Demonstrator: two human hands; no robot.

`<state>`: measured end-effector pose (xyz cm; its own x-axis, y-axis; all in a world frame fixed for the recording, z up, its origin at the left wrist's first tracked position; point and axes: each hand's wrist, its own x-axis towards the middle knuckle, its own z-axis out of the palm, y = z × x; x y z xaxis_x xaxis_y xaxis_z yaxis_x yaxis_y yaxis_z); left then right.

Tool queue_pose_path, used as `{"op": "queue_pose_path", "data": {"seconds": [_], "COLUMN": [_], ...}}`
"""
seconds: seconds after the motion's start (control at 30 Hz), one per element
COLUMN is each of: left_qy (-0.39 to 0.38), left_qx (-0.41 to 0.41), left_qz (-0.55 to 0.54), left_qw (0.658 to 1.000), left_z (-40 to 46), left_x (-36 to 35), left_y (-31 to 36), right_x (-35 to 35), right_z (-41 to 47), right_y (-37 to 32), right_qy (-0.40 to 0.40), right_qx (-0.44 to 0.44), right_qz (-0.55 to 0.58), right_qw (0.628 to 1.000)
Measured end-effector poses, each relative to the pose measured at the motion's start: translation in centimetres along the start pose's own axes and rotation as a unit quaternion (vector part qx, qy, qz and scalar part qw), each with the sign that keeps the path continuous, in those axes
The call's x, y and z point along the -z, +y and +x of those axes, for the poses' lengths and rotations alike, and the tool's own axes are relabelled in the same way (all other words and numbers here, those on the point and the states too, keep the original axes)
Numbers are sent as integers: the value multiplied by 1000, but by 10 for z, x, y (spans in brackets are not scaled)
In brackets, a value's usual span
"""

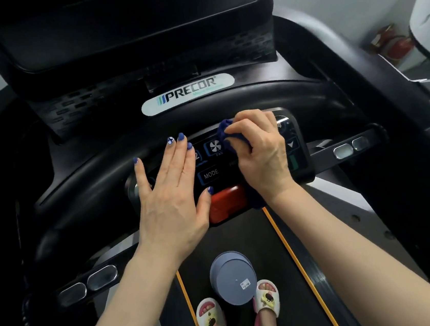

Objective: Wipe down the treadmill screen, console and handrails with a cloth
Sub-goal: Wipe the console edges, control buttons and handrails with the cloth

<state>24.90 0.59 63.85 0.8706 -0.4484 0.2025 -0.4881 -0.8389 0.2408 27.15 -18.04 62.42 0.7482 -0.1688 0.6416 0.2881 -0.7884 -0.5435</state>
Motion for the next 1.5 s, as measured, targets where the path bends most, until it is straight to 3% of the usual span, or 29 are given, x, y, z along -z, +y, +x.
{"op": "queue_pose_path", "data": {"seconds": [0.13, 0.57, 0.73, 1.5], "left_qy": [5, -4, 0, 2], "left_qx": [-21, -32, -28, -32], "left_qz": [-7, 1, 0, 40], "left_qw": [1000, 999, 1000, 999], "left_z": [9, 18, 17, 21], "left_x": [1, -8, -10, -9], "left_y": [11, 14, 16, 21], "right_x": [5, 17, 23, 32], "right_z": [2, -1, -5, -54], "right_y": [8, 20, 27, 33], "right_qy": [-33, 19, -14, -10], "right_qx": [43, 19, 46, 24], "right_qz": [-39, -17, -14, -21], "right_qw": [998, 999, 999, 999]}}
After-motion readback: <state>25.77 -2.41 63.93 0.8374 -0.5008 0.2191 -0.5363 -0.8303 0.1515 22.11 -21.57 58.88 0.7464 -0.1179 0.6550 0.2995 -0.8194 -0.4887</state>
